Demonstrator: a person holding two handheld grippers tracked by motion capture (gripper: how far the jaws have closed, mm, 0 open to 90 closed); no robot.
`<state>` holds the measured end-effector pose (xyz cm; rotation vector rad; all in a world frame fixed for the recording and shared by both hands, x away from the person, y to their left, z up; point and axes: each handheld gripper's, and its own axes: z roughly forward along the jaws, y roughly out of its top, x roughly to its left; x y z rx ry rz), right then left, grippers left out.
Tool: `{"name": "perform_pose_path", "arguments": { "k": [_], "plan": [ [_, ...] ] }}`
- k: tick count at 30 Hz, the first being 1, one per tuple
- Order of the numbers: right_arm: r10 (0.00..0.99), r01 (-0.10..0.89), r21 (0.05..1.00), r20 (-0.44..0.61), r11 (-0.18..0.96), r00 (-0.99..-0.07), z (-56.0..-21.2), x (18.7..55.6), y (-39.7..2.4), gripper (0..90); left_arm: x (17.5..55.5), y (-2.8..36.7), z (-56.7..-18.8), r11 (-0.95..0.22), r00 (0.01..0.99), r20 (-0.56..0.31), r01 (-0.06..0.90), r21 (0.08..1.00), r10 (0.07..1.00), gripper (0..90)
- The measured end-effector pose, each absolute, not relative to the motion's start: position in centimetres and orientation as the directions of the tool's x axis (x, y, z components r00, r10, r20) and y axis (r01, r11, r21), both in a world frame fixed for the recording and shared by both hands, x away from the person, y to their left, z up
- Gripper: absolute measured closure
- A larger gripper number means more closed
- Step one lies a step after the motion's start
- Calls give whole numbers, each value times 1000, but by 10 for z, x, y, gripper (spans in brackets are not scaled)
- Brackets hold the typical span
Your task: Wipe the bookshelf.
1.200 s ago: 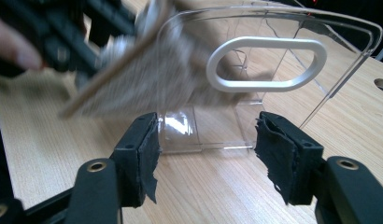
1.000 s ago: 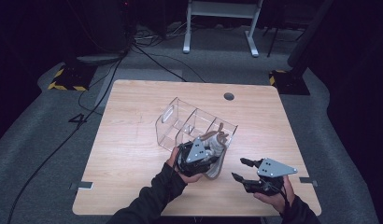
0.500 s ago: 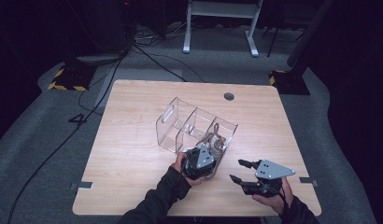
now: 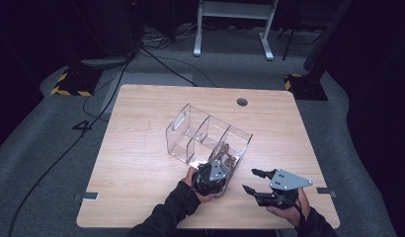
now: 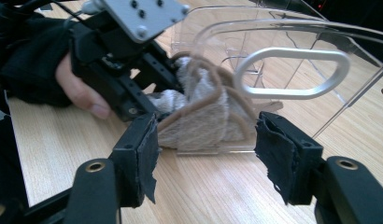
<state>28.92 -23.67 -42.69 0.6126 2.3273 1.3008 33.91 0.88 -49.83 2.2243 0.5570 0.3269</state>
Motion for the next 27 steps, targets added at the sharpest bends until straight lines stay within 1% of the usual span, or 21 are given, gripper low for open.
{"name": "perform_pose_path", "arguments": {
  "k": [2, 3, 4, 5, 11, 14, 15, 16, 17, 19, 21, 24, 27],
  "plan": [
    [554, 174, 867, -135, 468, -821, -426, 289, -238, 396, 331, 12, -498, -591, 883, 45, 275, 758, 468, 674],
    [555, 174, 868, -133, 465, -821, -425, 288, -238, 397, 323, 14, -495, -619, 900, 57, 250, 744, 431, 673],
    [555, 174, 868, -133, 465, -821, -425, 288, -238, 397, 323, 14, -495, -619, 900, 57, 250, 744, 431, 670],
    [553, 167, 875, -131, 455, -823, -423, 288, -239, 396, 315, 17, -492, -644, 909, 77, 227, 731, 409, 667],
    [549, 165, 872, -134, 461, -825, -423, 288, -238, 397, 311, 25, -476, -623, 909, 75, 218, 751, 409, 655],
    [550, 166, 871, -135, 462, -824, -424, 288, -238, 397, 312, 26, -459, -583, 904, 75, 207, 786, 422, 648],
    [550, 167, 871, -134, 463, -824, -424, 289, -238, 397, 314, 26, -449, -553, 898, 76, 198, 809, 434, 643],
    [550, 167, 871, -134, 463, -824, -424, 289, -238, 397, 314, 26, -449, -553, 898, 76, 198, 809, 434, 642],
    [551, 169, 871, -132, 461, -824, -424, 289, -238, 397, 315, 25, -441, -535, 895, 76, 193, 823, 440, 642],
    [553, 170, 873, -130, 458, -823, -424, 289, -239, 397, 318, 24, -422, -492, 891, 85, 164, 855, 445, 634],
    [553, 169, 872, -131, 459, -823, -424, 289, -239, 397, 320, 23, -415, -480, 891, 92, 150, 865, 445, 630],
    [544, 164, 869, -136, 466, -828, -424, 288, -238, 397, 329, 20, -391, -385, 880, 67, 136, 913, 471, 617],
    [542, 161, 867, -141, 471, -829, -425, 287, -237, 397, 336, 18, -387, -385, 876, 70, 137, 913, 477, 616]
  ]
}}
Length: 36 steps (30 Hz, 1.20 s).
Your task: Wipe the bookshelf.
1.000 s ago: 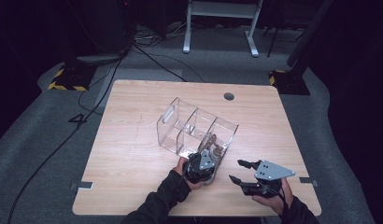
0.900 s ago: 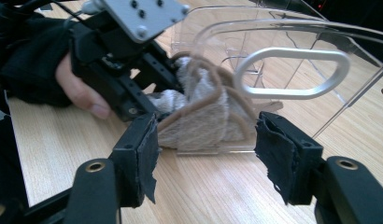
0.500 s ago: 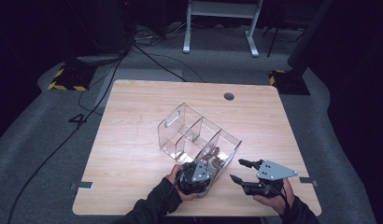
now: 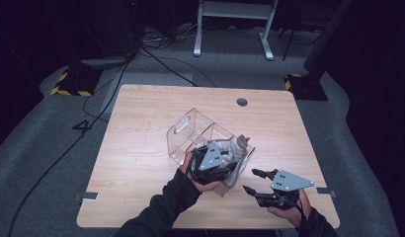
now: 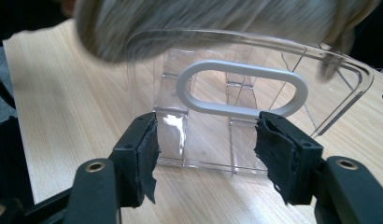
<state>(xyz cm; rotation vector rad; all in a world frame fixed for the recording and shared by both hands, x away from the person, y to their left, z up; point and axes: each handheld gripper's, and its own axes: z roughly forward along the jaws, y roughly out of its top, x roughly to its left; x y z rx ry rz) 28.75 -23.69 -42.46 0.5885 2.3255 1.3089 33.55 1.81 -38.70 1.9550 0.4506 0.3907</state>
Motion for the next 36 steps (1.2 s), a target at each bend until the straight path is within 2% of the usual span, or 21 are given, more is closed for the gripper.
{"name": "perform_pose_path", "arguments": {
  "k": [6, 10, 19, 22, 24, 25, 29, 32, 36],
  "plan": [
    [556, 171, 866, -140, 471, -820, -426, 290, -241, 396, 331, 19, -416, -432, 896, 45, 169, 886, 443, 625],
    [580, 177, 868, -146, 463, -802, -425, 291, -242, 397, 322, 25, -439, -411, 892, 5, 203, 889, 452, 631],
    [581, 178, 865, -151, 470, -800, -426, 292, -241, 390, 317, 22, -476, -547, 896, 73, 201, 813, 438, 640],
    [584, 181, 868, -144, 462, -799, -426, 293, -242, 389, 317, 23, -484, -572, 899, 57, 226, 789, 434, 639],
    [586, 183, 869, -143, 460, -798, -426, 294, -243, 389, 315, 27, -498, -568, 902, 11, 263, 780, 432, 644],
    [578, 174, 871, -145, 460, -803, -426, 293, -243, 389, 313, 29, -498, -567, 905, 0, 267, 779, 426, 646],
    [575, 166, 872, -149, 460, -805, -424, 293, -244, 389, 305, 29, -489, -642, 919, 82, 204, 739, 385, 643],
    [575, 163, 880, -143, 447, -806, -421, 295, -247, 391, 306, 27, -481, -637, 920, 94, 187, 748, 380, 639],
    [563, 147, 895, -131, 422, -816, -421, 299, -251, 381, 308, 24, -460, -573, 914, 111, 146, 806, 390, 637]
  ]
}}
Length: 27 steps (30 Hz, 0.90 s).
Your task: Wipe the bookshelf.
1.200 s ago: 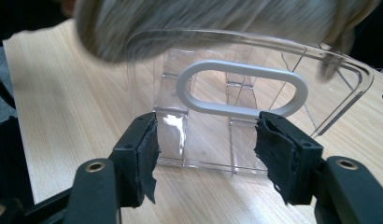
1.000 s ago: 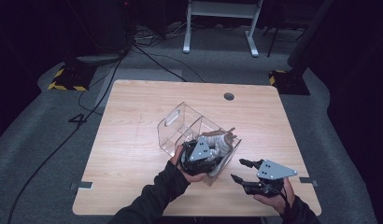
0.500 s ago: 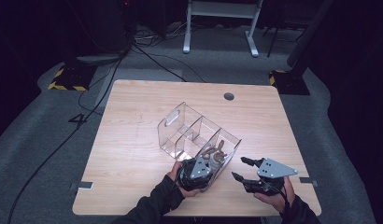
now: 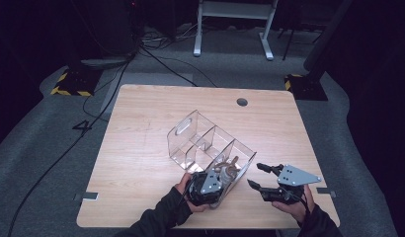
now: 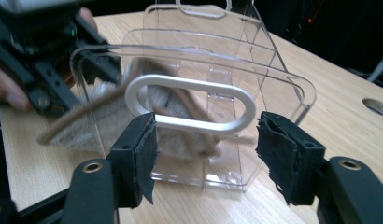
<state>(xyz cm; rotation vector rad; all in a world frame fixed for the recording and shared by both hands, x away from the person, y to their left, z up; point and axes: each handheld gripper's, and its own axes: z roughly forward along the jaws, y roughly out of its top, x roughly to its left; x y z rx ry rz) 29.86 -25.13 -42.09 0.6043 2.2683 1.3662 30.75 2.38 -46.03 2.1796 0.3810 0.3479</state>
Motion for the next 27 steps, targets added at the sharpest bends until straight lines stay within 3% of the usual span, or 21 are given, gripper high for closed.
{"name": "perform_pose_path", "arguments": {
  "k": [7, 13, 27],
  "plan": [
    [580, 149, 896, -137, 418, -803, -421, 302, -254, 379, 315, 11, -431, -489, 906, 121, 104, 866, 406, 635],
    [581, 153, 891, -142, 428, -801, -422, 300, -253, 380, 312, 11, -445, -481, 906, 84, 140, 865, 415, 642],
    [604, 163, 907, -118, 389, -788, -420, 305, -260, 379, 292, 21, -490, -682, 938, 137, 126, 721, 318, 642]
  ]
}}
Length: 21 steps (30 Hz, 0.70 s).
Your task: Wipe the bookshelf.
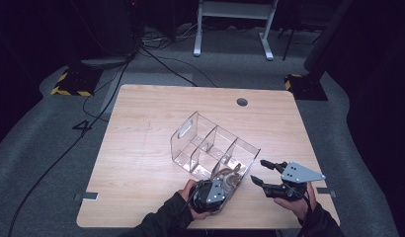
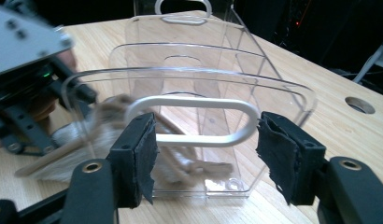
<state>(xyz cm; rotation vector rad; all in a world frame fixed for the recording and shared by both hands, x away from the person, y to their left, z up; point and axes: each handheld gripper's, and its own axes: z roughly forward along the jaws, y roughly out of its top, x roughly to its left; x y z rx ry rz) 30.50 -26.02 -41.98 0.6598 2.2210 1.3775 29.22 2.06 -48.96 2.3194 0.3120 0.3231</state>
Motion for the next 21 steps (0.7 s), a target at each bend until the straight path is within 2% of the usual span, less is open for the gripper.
{"name": "perform_pose_path", "arguments": {
  "k": [8, 13, 18, 21],
  "plan": [
    [605, 157, 900, -137, 407, -784, -418, 306, -261, 376, 290, 36, -479, -677, 944, 139, 108, 728, 300, 635],
    [608, 188, 891, -116, 413, -785, -424, 308, -261, 376, 300, 28, -448, -594, 932, 182, 43, 803, 314, 635],
    [623, 211, 891, -96, 401, -777, -426, 310, -264, 377, 310, 22, -421, -472, 922, 154, 34, 881, 354, 635],
    [617, 200, 891, -106, 407, -780, -425, 308, -262, 380, 314, 16, -412, -438, 913, 156, 26, 899, 376, 636]
  ]
}}
